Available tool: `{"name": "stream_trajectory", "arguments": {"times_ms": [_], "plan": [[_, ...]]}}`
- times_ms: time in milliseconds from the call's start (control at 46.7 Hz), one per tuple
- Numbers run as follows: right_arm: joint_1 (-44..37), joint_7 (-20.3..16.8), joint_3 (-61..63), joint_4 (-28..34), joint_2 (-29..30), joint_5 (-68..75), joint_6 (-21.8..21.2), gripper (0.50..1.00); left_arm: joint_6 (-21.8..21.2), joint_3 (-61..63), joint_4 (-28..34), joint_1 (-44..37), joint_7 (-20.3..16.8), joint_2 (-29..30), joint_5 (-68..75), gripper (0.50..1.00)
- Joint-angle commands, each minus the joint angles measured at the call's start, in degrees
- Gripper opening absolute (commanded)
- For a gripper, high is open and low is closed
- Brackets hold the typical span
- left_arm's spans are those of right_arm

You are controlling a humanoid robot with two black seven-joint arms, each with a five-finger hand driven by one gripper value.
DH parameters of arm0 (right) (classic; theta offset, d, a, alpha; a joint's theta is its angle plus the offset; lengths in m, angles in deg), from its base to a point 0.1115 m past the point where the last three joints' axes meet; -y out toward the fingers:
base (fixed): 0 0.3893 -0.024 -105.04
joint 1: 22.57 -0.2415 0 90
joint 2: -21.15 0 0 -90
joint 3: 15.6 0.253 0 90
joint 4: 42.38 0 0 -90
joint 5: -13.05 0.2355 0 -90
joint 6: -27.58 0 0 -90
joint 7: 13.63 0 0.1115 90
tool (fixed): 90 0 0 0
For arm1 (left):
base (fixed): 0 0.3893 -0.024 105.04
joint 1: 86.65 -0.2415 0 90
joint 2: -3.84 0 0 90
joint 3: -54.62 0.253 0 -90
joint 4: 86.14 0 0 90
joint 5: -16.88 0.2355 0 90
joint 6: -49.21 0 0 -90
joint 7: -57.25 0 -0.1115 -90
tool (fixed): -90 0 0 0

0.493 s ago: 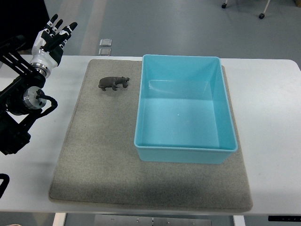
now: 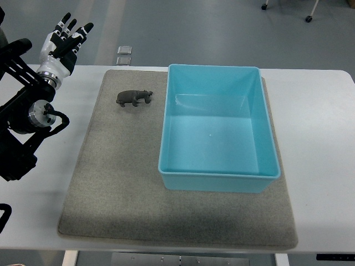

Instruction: Place brown hippo in blue box with left hand

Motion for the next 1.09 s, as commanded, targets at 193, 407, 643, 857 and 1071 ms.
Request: {"name": "stream_trajectory", "arguments": {"times_ms": [193,407,643,857,1071], "plan": [[0.00,0.00,0.00,0.00,0.00,0.00,0.00,0.936,1.71,-0.58,0.08,-0.09,0.00,0.01,-0.03,0.996],[0.00,0.00,0.00,0.00,0.00,0.00,0.00,0.936,2.86,-0.58,0.35,-0.18,0.00,0.10,-0.03,0.996],[0.00,0.00,0.00,0.00,0.00,0.00,0.00,0.936,3.29,-0.23,0.43,-0.09,-0.17,0.10,0.15,0.996],[0.00,0.00,0.00,0.00,0.00,0.00,0.00,0.936,5.32,0.03,0.61,0.70,-0.17,1.24,0.85,0.994],[0.00,0.00,0.00,0.00,0.00,0.00,0.00,0.936,6.02,0.12,0.87,0.53,-0.17,1.24,6.82,0.994]]}}
